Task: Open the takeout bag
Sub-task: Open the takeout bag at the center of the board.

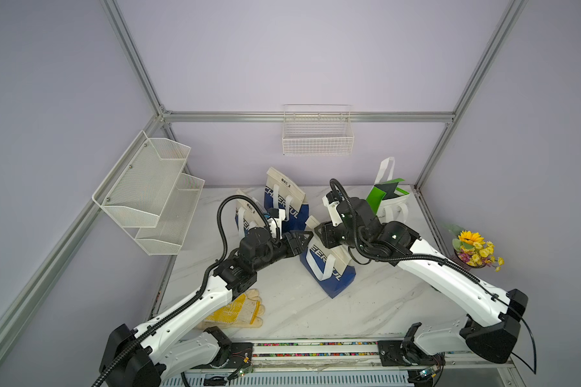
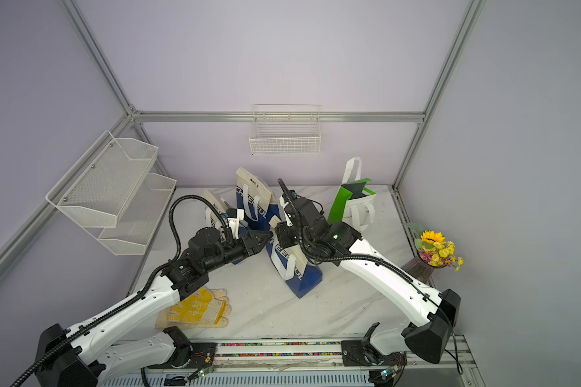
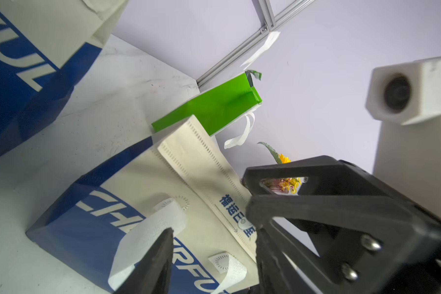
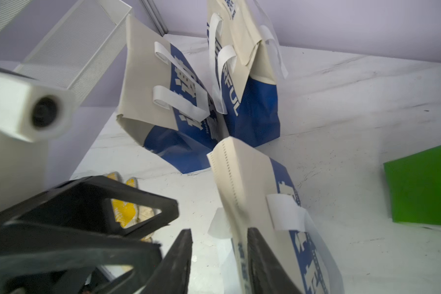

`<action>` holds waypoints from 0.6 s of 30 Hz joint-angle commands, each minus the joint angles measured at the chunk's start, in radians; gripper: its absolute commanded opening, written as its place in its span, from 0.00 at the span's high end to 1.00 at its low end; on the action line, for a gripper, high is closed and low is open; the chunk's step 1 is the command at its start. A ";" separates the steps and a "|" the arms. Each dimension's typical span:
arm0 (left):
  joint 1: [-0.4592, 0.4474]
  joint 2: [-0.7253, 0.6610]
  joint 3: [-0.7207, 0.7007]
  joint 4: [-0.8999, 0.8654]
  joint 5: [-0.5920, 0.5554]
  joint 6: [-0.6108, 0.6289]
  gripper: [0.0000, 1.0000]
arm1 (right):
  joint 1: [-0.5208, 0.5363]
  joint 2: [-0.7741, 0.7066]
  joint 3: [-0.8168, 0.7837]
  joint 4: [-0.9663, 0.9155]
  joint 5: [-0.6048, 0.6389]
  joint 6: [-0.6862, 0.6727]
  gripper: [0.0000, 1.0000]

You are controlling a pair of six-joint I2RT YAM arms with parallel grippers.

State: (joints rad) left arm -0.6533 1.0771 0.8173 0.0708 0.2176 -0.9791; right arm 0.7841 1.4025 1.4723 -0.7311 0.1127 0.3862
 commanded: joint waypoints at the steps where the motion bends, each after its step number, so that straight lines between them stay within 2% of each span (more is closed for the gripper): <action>1: 0.040 -0.013 -0.029 0.125 0.001 -0.067 0.48 | -0.050 0.015 0.015 0.030 -0.047 0.002 0.53; 3: 0.048 0.012 -0.026 0.155 0.024 -0.083 0.48 | -0.068 0.028 0.023 0.040 -0.063 -0.006 0.49; 4: 0.049 0.023 -0.024 0.174 0.033 -0.088 0.48 | -0.076 0.040 0.027 0.041 -0.076 -0.008 0.51; 6: 0.051 0.053 -0.019 0.221 0.057 -0.106 0.49 | -0.093 0.066 0.031 0.041 -0.108 -0.009 0.62; 12: 0.053 0.149 0.003 0.299 0.100 -0.139 0.50 | -0.129 0.054 -0.006 0.076 -0.132 -0.009 0.76; 14: 0.054 0.181 0.012 0.303 0.107 -0.144 0.50 | -0.137 0.046 -0.012 0.089 -0.152 -0.009 0.74; 16: 0.055 0.206 0.010 0.330 0.109 -0.155 0.51 | -0.137 0.044 -0.006 0.086 -0.153 -0.008 0.62; 18: 0.063 0.224 0.006 0.366 0.116 -0.175 0.52 | -0.137 0.033 -0.005 0.084 -0.154 -0.006 0.54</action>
State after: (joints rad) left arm -0.6029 1.2942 0.8055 0.3237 0.3115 -1.1191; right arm 0.6514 1.4620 1.4769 -0.6647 -0.0204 0.3748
